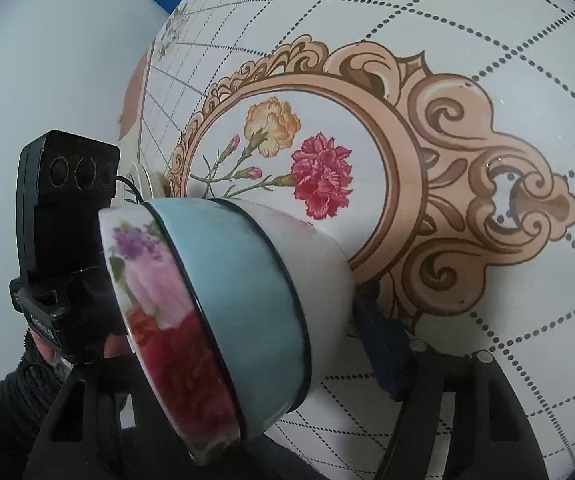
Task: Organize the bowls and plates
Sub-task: 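Lift the bowl stack and carry it beside the plate stack, lowering it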
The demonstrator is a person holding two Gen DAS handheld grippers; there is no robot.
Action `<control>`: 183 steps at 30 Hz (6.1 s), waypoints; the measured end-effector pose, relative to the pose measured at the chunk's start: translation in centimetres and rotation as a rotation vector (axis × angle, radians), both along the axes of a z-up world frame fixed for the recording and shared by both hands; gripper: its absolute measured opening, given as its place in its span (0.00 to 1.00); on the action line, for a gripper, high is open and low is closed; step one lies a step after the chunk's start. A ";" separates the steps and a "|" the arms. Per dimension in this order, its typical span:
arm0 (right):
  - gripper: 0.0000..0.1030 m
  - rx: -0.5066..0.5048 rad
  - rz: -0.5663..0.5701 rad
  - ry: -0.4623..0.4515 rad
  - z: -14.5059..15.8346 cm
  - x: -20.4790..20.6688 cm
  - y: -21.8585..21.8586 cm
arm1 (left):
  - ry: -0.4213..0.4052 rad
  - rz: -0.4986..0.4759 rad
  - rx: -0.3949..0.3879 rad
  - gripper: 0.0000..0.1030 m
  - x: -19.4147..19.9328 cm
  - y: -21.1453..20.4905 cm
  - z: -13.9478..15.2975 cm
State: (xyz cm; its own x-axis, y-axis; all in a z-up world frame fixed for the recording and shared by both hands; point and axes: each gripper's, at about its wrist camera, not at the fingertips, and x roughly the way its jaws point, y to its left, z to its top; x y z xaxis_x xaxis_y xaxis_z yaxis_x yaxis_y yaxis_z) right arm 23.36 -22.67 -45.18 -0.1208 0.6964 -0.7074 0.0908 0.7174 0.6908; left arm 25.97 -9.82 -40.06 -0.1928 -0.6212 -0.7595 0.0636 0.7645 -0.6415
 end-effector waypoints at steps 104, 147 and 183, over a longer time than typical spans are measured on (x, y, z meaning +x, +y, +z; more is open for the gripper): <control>0.67 0.085 0.941 0.052 -2.7 7.6 24.3 | -0.018 0.740 0.091 0.70 -12.1 16.1 1.7; 0.62 -0.035 0.665 0.062 -0.5 7.2 18.9 | -0.058 0.532 0.242 0.74 -8.7 13.3 2.5; 0.76 -0.341 0.073 0.040 2.7 3.7 8.8 | -0.093 0.149 0.266 0.78 -2.9 8.6 1.9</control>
